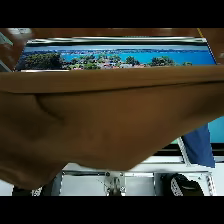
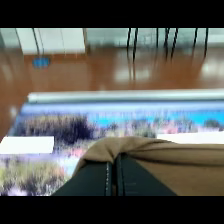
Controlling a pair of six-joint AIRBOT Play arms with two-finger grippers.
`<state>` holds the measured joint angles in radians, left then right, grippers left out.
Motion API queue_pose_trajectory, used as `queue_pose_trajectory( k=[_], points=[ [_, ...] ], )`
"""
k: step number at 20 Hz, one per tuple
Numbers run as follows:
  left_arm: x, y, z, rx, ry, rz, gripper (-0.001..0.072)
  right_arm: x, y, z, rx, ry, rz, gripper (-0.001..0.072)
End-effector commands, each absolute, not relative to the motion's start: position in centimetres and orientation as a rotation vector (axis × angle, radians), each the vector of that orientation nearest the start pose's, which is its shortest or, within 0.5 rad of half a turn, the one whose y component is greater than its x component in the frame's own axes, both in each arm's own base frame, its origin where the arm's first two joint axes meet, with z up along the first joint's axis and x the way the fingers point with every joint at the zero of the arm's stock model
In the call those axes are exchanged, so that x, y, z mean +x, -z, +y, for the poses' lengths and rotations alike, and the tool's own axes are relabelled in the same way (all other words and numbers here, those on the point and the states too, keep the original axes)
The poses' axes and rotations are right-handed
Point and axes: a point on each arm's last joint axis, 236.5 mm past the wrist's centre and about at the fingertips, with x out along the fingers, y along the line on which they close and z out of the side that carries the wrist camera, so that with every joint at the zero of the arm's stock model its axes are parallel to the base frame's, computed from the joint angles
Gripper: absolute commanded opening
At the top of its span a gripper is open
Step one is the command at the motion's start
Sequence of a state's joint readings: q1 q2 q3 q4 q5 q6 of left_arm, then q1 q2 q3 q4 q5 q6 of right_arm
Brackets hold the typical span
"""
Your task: Fold the shirts.
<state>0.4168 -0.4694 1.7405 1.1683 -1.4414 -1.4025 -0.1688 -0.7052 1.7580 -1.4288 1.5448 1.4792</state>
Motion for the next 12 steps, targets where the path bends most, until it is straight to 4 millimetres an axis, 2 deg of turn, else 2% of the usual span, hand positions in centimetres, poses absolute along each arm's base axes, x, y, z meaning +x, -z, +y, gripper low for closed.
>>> queue_pose_trajectory(
  k=[1, 3, 5, 6, 7, 9, 12],
  points=[
    [17.0, -37.5, -1.9, -0.027, -0.01, 0.425, 0.0041, 23.3, -29.3, -2.2, 0.028, 0.045, 0.925, 0.007],
    [19.5, -32.7, -0.8, -0.087, 0.001, 0.566, 0.0041, 26.1, -24.8, -2.6, 0.039, 0.026, 1.08, 0.007],
    [22.6, -27.5, 0.5, -0.165, 0.008, 0.691, 0.0041, 30.7, -20.4, -3.3, 0.052, 0.023, 1.13, 0.007],
    [24.5, -25.4, 1.0, -0.204, 0.014, 0.722, 0.0041, 33.6, -18.2, -3.7, 0.059, 0.023, 1.127, 0.007],
    [26.9, -23.5, 1.6, -0.249, 0.02, 0.735, 0.0041, 36.4, -16.2, -3.7, 0.072, 0.015, 1.116, 0.007],
    [32.0, -20.6, 2.7, -0.329, 0.042, 0.717, 0.0041, 42.2, -12.6, -2.6, 0.141, -0.038, 1.074, 0.007],
    [39.8, -17.0, 3.2, -0.326, 0.103, 0.664, 0.0042, 50.2, -8.1, -0.8, 0.255, -0.078, 0.953, 0.007]
  ],
)
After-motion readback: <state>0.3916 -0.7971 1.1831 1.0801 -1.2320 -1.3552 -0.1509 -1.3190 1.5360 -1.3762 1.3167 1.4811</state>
